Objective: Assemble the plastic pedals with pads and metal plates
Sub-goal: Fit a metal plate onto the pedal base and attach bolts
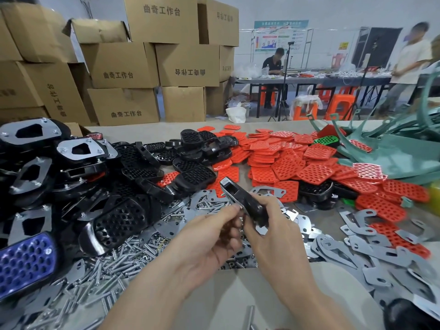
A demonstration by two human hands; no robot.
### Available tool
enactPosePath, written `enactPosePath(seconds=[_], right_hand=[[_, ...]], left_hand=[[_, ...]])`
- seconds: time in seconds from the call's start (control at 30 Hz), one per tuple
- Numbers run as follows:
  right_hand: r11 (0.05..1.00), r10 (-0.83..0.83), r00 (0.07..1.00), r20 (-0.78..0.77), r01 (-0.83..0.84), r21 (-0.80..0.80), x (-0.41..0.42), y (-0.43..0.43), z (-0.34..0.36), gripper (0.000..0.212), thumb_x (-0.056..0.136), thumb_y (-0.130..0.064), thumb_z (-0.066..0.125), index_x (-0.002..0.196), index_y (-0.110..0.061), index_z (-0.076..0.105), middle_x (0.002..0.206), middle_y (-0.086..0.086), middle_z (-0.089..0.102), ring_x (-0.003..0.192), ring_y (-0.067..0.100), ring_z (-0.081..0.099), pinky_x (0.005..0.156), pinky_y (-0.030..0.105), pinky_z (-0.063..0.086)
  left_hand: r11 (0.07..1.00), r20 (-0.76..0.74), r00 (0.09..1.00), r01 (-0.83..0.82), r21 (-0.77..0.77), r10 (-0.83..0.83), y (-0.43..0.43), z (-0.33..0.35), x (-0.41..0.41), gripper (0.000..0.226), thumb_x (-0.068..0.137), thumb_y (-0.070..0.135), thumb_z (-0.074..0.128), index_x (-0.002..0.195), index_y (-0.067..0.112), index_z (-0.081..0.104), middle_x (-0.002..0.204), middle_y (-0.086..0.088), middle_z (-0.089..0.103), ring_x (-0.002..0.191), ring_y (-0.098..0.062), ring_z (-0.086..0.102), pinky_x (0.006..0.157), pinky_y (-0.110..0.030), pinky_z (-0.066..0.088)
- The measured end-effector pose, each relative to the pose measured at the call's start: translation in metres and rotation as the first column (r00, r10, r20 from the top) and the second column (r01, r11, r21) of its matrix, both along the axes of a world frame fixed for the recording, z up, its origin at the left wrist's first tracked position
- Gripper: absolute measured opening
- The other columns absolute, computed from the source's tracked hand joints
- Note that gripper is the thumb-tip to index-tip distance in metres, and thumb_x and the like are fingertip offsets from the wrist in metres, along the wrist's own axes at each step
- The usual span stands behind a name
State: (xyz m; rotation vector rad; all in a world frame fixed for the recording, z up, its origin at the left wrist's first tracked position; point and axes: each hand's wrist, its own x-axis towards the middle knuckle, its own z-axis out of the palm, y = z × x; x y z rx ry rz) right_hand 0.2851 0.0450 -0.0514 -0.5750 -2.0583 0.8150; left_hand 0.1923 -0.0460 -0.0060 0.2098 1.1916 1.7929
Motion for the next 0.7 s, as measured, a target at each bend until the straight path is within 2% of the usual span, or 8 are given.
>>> enactPosePath(seconds=[0.07, 0.13, 0.23, 0.33, 0.37, 0.43, 0.57, 0.7], right_hand=[[1.0, 0.01, 1.0, -0.003, -0.01, -0.004, 0.0, 0.0, 0.002, 0.031, 0.092, -0.018, 0.073, 0.113, -0.037, 0.059, 0.069, -0.025, 0.061, 0.086, 0.003, 0.06, 0.067, 0.02, 0.043], [0.999, 0.03, 1.0, -0.001, -0.03, -0.04, 0.0, 0.0, 0.003, 0.039, 0.092, -0.019, 0.072, 0.101, -0.05, 0.051, 0.078, -0.025, 0.067, 0.078, -0.008, 0.06, 0.065, 0.009, 0.042], [0.998, 0.025, 1.0, 0.001, -0.025, -0.066, 0.001, 0.001, 0.004, 0.04, 0.092, -0.022, 0.073, 0.092, -0.053, 0.047, 0.078, -0.034, 0.065, 0.072, -0.015, 0.059, 0.064, 0.003, 0.04], [0.998, 0.033, 0.999, 0.031, -0.031, -0.056, 0.002, 0.0, 0.004, 0.038, 0.092, -0.024, 0.071, 0.089, -0.053, 0.046, 0.085, -0.033, 0.064, 0.074, -0.005, 0.061, 0.063, 0.007, 0.042], [0.997, 0.034, 0.999, 0.036, -0.031, -0.067, 0.002, 0.0, 0.005, 0.037, 0.092, -0.024, 0.07, 0.089, -0.052, 0.046, 0.086, -0.035, 0.063, 0.075, -0.004, 0.06, 0.063, 0.008, 0.042], [0.994, 0.026, 0.999, 0.035, -0.023, -0.106, 0.001, 0.0, 0.005, 0.035, 0.092, -0.023, 0.07, 0.089, -0.049, 0.047, 0.085, -0.041, 0.061, 0.075, -0.009, 0.06, 0.062, 0.006, 0.04], [0.965, -0.03, 0.999, -0.034, 0.02, -0.263, -0.001, 0.005, 0.004, 0.019, 0.093, -0.025, 0.068, 0.091, -0.039, 0.055, 0.08, -0.027, 0.066, 0.07, -0.007, 0.061, 0.058, 0.007, 0.042], [0.762, -0.116, 0.965, -0.235, -0.065, -0.644, 0.001, 0.023, 0.007, 0.001, 0.091, -0.012, 0.069, 0.092, -0.013, 0.068, 0.083, 0.008, 0.072, 0.069, 0.0, 0.066, 0.07, 0.018, 0.057]], left_hand=[[0.999, -0.123, 0.991, -0.048, 0.0, 0.047, -0.001, -0.003, -0.001, 0.022, 0.092, 0.015, 0.07, 0.073, 0.005, 0.068, 0.064, -0.004, 0.057, 0.049, -0.009, 0.05, 0.044, -0.02, 0.042], [0.991, -0.535, 0.842, -0.116, -0.072, 0.06, -0.001, -0.009, 0.001, 0.023, 0.095, 0.024, 0.066, 0.075, 0.013, 0.066, 0.061, 0.004, 0.058, 0.049, -0.005, 0.051, 0.049, -0.017, 0.04], [0.956, -0.963, 0.244, -0.29, 0.042, 0.117, -0.002, -0.02, 0.001, 0.013, 0.095, 0.025, 0.063, 0.083, 0.023, 0.064, 0.069, 0.015, 0.061, 0.062, 0.002, 0.054, 0.059, -0.009, 0.039], [0.937, -0.905, -0.419, -0.284, 0.203, 0.07, -0.003, -0.028, -0.006, 0.018, 0.099, 0.02, 0.052, 0.086, 0.012, 0.06, 0.082, 0.008, 0.05, 0.07, -0.005, 0.049, 0.063, -0.019, 0.044], [0.938, -0.838, -0.543, -0.265, 0.223, 0.046, -0.003, -0.03, -0.008, 0.021, 0.1, 0.019, 0.049, 0.086, 0.01, 0.06, 0.083, 0.003, 0.05, 0.071, -0.011, 0.051, 0.062, -0.025, 0.048], [0.943, -0.861, -0.506, -0.263, 0.206, 0.046, -0.003, -0.028, -0.009, 0.021, 0.102, 0.022, 0.048, 0.089, 0.012, 0.061, 0.086, 0.004, 0.053, 0.074, -0.012, 0.054, 0.062, -0.028, 0.05], [0.96, -0.998, 0.0, -0.272, 0.061, 0.064, -0.007, -0.021, -0.018, 0.016, 0.101, 0.039, 0.047, 0.095, 0.031, 0.06, 0.092, 0.019, 0.059, 0.083, 0.001, 0.055, 0.072, -0.016, 0.041], [0.871, -0.971, 0.032, -0.436, -0.227, -0.238, -0.01, -0.019, -0.054, 0.018, 0.104, 0.032, 0.046, 0.108, 0.027, 0.064, 0.101, 0.017, 0.063, 0.097, -0.004, 0.056, 0.085, -0.03, 0.048]])
